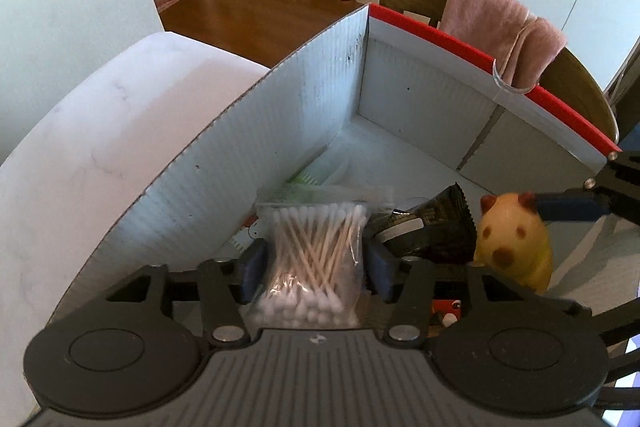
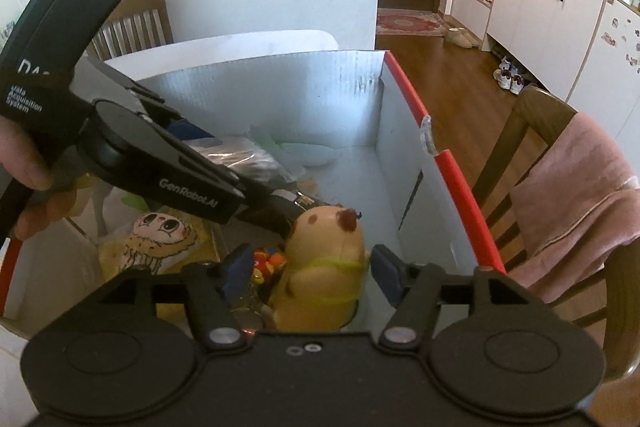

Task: Organize objects
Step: 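Open the left tool to drop the swab bag while the right tool releases the plush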

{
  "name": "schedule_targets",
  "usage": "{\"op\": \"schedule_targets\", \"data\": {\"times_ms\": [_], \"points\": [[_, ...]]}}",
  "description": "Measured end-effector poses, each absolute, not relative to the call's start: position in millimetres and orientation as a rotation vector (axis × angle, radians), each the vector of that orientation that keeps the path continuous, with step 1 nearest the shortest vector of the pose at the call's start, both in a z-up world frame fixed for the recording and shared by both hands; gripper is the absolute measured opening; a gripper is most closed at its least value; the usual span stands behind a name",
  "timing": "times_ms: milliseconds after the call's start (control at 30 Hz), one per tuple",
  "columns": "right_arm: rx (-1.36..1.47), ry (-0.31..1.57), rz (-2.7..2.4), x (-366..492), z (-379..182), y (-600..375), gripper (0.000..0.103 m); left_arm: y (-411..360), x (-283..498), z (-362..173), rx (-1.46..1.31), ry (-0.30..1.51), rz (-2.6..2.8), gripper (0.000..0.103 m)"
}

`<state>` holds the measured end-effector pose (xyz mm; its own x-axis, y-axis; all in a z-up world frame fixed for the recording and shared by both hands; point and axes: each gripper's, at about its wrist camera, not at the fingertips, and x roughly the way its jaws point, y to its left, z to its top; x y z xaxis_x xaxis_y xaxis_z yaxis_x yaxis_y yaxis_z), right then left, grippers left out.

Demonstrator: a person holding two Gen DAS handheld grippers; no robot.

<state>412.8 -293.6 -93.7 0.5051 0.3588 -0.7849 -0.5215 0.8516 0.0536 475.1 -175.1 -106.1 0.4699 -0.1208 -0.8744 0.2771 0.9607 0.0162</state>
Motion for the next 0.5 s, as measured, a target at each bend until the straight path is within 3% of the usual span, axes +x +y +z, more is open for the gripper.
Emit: {"op": "schedule_targets", "data": {"times_ms": [133,267,500], "points": [[-0.185,0.887,0.535,409,-91,-298,0.068,-175,469,-101,0.160,1.042,-0.248,0.063],[-0.168,0.868,0.540,402,-83,-300,0.076,-173,458,-94,0.156,1.036,-0.242,0.063],[-0.131,0.834,0.545,391,-67,-302,0.078,-164,433,-74,0.125,0.980,-0.233,0.063]]}}
